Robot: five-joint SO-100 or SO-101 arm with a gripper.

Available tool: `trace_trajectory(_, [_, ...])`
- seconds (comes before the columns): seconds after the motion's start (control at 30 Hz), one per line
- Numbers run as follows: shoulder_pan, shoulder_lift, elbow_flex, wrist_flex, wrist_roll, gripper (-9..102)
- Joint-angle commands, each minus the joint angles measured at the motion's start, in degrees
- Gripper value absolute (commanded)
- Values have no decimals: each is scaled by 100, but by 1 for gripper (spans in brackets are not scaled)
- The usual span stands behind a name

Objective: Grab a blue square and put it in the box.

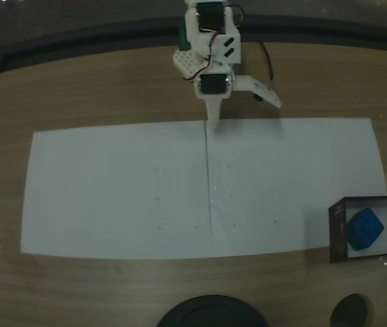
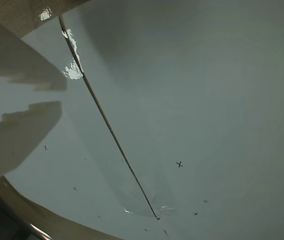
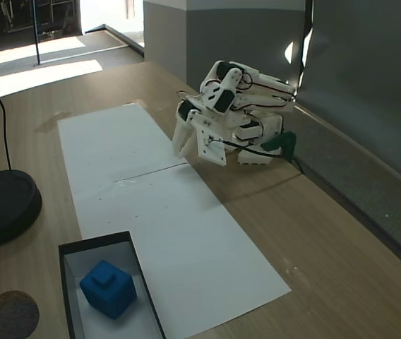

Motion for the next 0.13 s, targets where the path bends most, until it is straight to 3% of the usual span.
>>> trace_trajectory(0.0, [35, 141, -308, 88, 44, 0])
trace_trajectory(0.1, [18, 141, -308, 88, 44, 0])
